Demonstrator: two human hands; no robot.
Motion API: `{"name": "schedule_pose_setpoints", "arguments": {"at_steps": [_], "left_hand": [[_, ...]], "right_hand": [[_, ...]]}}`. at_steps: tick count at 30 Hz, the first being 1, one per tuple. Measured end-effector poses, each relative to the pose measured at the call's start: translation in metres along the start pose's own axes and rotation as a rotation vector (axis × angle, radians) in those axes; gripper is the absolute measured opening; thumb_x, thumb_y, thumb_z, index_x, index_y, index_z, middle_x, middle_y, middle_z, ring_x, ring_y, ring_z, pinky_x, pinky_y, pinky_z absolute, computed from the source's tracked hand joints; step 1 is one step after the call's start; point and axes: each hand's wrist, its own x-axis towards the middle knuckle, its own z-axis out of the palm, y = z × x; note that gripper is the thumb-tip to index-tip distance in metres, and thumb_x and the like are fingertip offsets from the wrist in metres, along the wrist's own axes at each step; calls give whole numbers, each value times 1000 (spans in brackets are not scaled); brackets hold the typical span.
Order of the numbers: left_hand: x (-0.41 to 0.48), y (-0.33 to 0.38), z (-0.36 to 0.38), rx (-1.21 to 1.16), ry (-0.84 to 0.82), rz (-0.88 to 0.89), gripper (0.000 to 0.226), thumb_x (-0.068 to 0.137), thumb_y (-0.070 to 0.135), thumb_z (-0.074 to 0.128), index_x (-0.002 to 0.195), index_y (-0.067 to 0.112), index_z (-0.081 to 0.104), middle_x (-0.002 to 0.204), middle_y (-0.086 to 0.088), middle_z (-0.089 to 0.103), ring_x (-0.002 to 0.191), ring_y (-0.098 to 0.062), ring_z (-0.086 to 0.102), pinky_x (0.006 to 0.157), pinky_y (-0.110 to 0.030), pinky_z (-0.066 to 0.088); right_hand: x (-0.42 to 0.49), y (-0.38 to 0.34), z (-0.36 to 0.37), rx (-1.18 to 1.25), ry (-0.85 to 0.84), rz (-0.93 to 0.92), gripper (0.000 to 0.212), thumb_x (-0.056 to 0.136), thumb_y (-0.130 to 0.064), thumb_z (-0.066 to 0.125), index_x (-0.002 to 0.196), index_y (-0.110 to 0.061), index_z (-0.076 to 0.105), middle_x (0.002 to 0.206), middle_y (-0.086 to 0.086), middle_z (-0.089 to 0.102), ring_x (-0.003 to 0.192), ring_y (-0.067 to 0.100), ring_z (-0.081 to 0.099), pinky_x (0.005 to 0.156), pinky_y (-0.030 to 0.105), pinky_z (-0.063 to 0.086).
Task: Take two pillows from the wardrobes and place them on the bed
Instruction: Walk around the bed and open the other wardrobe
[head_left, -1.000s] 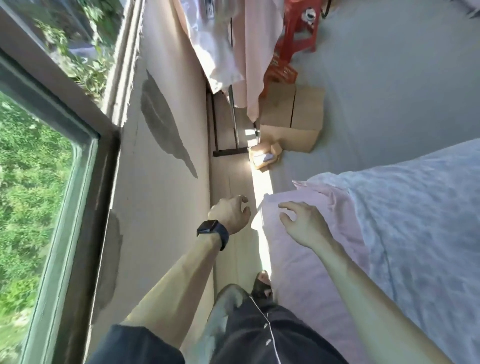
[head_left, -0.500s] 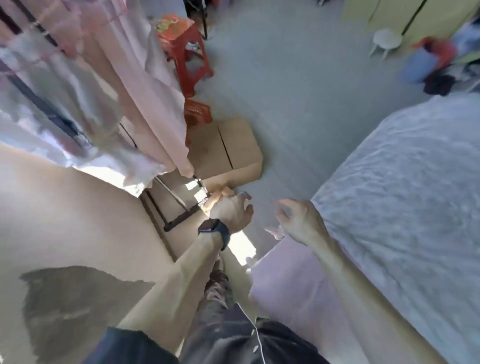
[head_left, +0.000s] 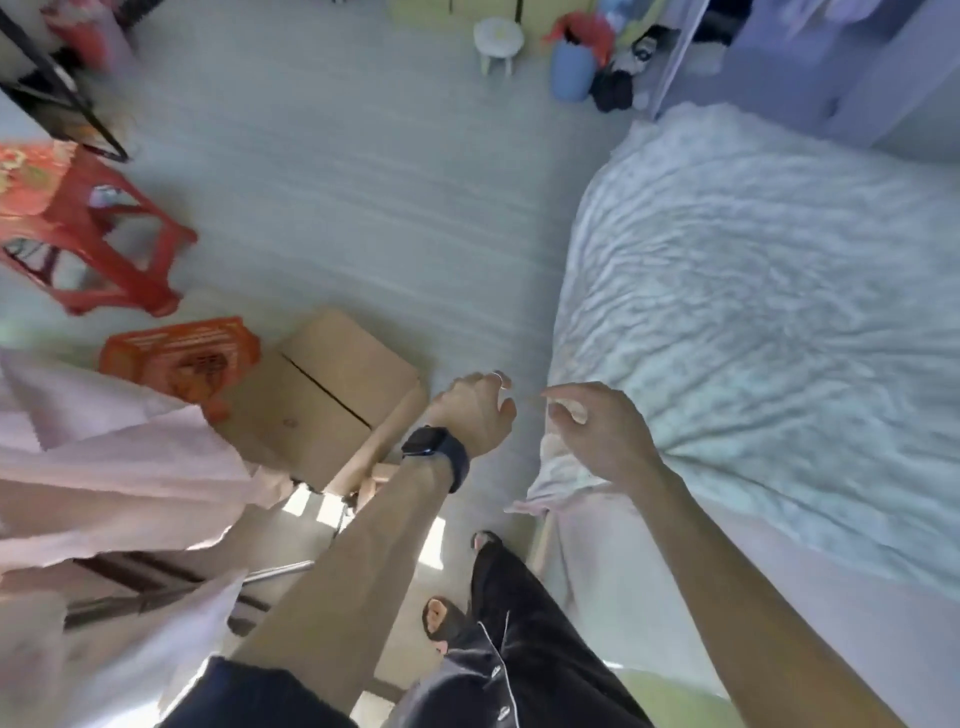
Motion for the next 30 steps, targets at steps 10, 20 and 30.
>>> {"name": "schedule_pose_setpoints", "arguments": {"at_steps": [10, 20, 30], "left_hand": [[172, 18, -81, 10, 4, 52, 36, 99, 37, 44, 133, 27, 54, 133, -2, 59, 115, -25, 59, 96, -41, 50], [376, 89, -186, 42, 21, 115, 37, 99, 38, 44, 133, 27, 54, 129, 1, 62, 116, -22, 59, 93, -40, 51], [616, 123, -284, 129, -46, 235, 36, 99, 38, 43, 132, 28, 54, 126, 1, 63, 116, -21, 58, 94, -41, 49]], "right_hand": [[151, 16, -52, 53, 9, 127, 29, 99, -35, 53, 124, -34, 67, 135, -5, 60, 121, 14, 56, 92, 19, 39], [362, 1, -167, 32, 107, 116, 29, 98, -36, 53, 124, -35, 67, 134, -7, 61, 121, 15, 56, 88, 22, 39], [583, -3, -230, 87, 209, 204, 30, 98, -37, 52, 124, -36, 66, 136, -7, 60, 123, 13, 55, 87, 20, 35]]}}
